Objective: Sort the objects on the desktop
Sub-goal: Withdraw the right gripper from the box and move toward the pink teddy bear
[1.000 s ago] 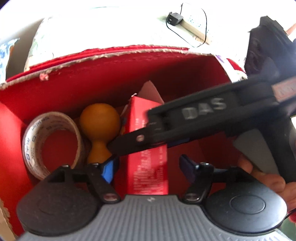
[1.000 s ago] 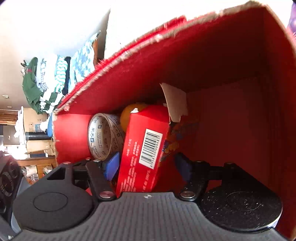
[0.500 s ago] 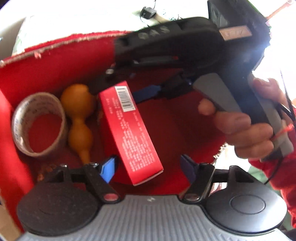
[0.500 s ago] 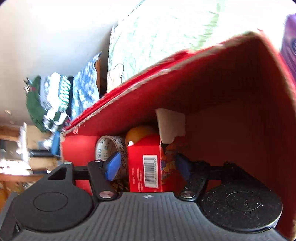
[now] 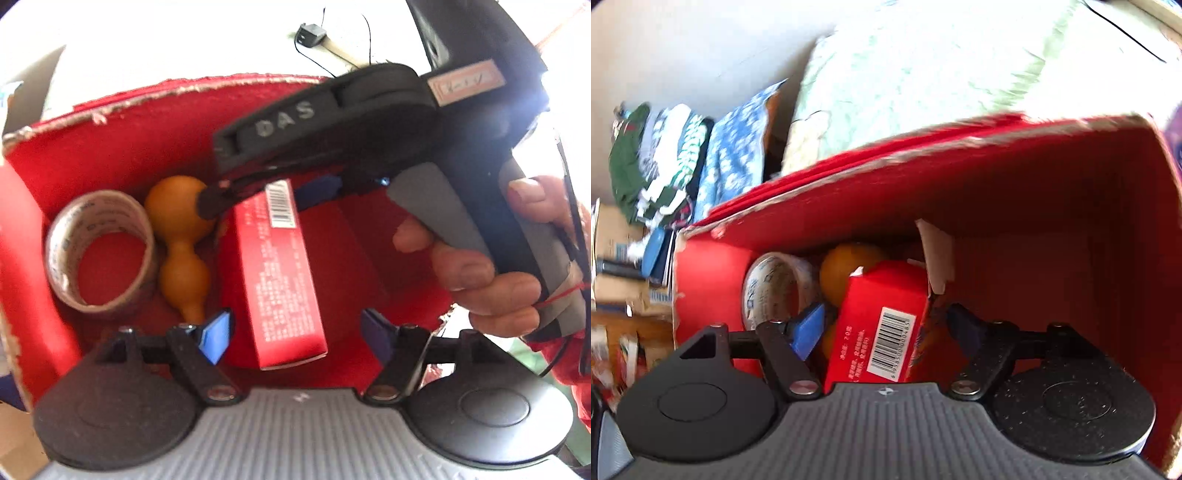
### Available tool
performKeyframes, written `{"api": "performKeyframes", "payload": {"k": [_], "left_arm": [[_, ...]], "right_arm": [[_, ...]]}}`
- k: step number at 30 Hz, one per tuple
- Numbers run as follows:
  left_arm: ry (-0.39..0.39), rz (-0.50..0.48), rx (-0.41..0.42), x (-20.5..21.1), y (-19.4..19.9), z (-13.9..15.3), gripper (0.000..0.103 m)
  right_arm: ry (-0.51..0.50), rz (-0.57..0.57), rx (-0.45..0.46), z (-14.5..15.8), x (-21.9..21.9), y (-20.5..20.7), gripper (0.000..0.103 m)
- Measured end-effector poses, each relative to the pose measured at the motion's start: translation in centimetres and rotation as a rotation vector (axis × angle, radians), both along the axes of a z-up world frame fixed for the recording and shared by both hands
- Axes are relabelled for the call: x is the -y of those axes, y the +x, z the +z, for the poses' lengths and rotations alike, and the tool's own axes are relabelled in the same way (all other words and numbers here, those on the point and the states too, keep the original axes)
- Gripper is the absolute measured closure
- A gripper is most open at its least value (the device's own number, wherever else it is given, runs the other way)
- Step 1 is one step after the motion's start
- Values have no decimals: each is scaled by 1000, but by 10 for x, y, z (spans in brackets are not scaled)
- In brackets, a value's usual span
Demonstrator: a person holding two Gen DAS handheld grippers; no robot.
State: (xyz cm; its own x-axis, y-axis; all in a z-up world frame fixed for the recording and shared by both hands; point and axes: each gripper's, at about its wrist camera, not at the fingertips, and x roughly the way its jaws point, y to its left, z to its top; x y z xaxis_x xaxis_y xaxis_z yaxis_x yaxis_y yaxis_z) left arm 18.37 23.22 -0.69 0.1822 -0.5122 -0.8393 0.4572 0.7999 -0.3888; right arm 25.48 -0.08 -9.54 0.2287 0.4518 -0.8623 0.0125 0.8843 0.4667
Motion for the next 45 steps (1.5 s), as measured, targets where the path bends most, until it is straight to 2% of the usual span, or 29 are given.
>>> {"api": "performKeyframes", "payload": {"k": [2,5,8,12,15,19,22,24,28,31,37,41,45], "left_arm": [[6,12,25,-5,-4,8,26],[12,34,84,-11,-14,24,23],[23,59,162,-16,-28,45,19],[37,88,250,-4,-46,56,13],[34,90,300,-1,-59,41,11],[10,60,346,27,-77,46,10],[-23,15,349,44,-99,48,10],[-34,-17,331,61,-110,35,10],[-26,-44,262,92,-124,4,10],[-7,-39,185,111,-124,-26,10],[48,42,112,134,-120,-76,10],[80,87,73,141,-118,-89,10],[126,94,107,150,-122,-89,9]], "right_arm": [[45,-28,-18,-1,9,-3,27],[72,-49,8,8,18,-9,27],[58,-48,79,27,20,-22,27],[30,-50,210,59,24,-45,27],[47,-56,306,80,34,-66,27],[54,-54,405,102,46,-97,27],[43,-51,476,111,47,-124,27],[28,-61,507,113,57,-141,27],[-50,-80,485,96,81,-165,27],[-104,-83,422,70,97,-178,27],[-152,-107,293,17,121,-196,27],[-156,-109,246,-2,124,-200,27],[-159,-88,233,-12,120,-200,27]]}}
